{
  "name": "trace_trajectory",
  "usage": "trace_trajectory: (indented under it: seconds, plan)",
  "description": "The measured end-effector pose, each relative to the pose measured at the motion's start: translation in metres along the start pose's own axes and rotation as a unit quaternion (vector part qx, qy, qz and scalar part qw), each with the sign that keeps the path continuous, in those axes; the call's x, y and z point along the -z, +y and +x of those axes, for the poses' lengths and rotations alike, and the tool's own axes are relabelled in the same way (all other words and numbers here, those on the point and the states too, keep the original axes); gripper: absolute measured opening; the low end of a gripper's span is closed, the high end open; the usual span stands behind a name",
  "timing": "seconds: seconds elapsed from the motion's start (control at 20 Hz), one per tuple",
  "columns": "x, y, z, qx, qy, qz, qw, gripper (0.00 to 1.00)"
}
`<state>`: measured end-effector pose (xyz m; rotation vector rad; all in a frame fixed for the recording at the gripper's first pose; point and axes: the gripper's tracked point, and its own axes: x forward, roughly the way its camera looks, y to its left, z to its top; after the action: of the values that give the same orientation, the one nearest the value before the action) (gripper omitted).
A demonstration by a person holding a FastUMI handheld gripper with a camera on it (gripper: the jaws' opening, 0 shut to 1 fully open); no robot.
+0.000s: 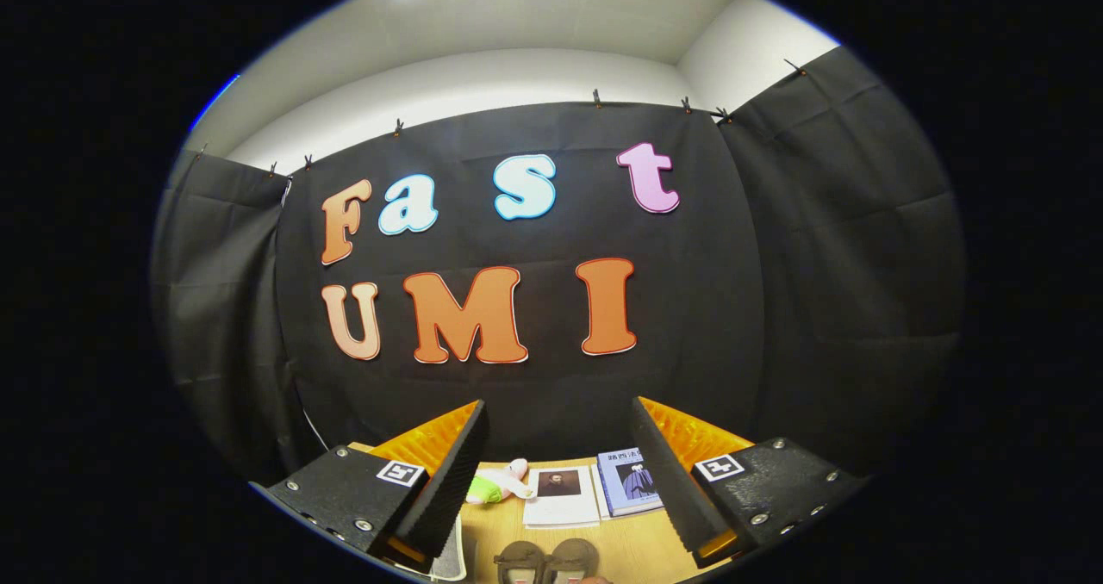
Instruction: Open the storage box then place both shoes into the box .Put the left shoe in first, then the right shoe, with the right side of both shoes facing outward in a uniform manner.
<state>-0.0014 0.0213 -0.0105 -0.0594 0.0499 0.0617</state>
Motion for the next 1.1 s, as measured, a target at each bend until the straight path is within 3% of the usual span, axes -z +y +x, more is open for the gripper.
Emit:
trace_trajectory:
  seconds: [0.4, 0.65, 0.9, 1.1]
  plan:
    - [0.029, -0.001, 0.006, -0.022, 0.035, 0.011, 0.999, 0.98]
    - [0.060, 0.006, 0.013, -0.056, 0.075, 0.065, 0.993, 0.98]
    - [0.111, 0.021, 0.016, -0.102, 0.136, 0.145, 0.975, 0.98]
    - [0.156, 0.027, 0.020, -0.112, 0.185, 0.193, 0.957, 0.98]
